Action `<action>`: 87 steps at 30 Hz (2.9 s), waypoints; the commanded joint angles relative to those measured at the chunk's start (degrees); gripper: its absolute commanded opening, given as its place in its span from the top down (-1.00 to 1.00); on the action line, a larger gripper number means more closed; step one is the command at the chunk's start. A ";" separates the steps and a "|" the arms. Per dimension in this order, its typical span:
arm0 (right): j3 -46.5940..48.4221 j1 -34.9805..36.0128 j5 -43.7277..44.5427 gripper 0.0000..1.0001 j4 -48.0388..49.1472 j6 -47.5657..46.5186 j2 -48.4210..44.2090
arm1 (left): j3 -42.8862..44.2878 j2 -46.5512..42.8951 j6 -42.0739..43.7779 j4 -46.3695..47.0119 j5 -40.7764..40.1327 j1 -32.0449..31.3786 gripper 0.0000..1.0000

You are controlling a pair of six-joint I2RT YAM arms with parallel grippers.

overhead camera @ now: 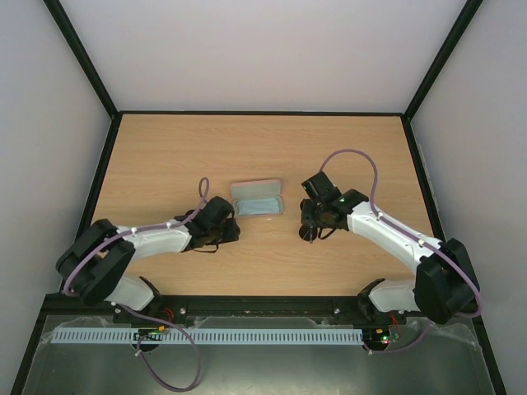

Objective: Organize the sunglasses
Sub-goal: Adjust the sunglasses case at the center of the board, then place the sunglasses in the sunglasses case.

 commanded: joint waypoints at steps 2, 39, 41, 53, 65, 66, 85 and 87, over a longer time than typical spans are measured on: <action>2.84 -0.93 -1.76 0.97 -3.36 -1.18 -1.69 | 3.35 5.56 0.44 3.80 0.10 1.73 0.19; 7.86 -2.29 -6.03 0.97 -6.38 -4.37 -6.16 | 22.59 22.94 4.52 2.00 -1.20 9.96 0.36; 8.43 -2.29 -6.98 0.97 -6.26 -4.68 -5.63 | 21.48 22.14 4.29 2.09 -1.15 10.04 0.36; 15.62 -0.61 -14.44 0.97 -4.94 -4.57 1.56 | 11.36 11.86 2.27 4.60 0.61 10.35 0.14; 29.98 8.65 -8.73 0.97 -7.30 1.36 18.01 | 5.97 -1.66 3.55 1.30 4.26 13.35 -0.39; 31.04 9.25 -8.00 0.97 -7.44 1.98 19.09 | 5.63 -2.54 3.71 1.19 4.40 13.59 -0.48; 46.98 14.01 7.22 0.97 -16.16 5.61 40.84 | -0.96 -14.29 4.08 0.81 10.21 20.80 -0.98; 47.48 13.98 9.07 0.97 -17.01 5.29 41.87 | -1.86 -15.13 3.91 1.13 10.47 20.86 -0.98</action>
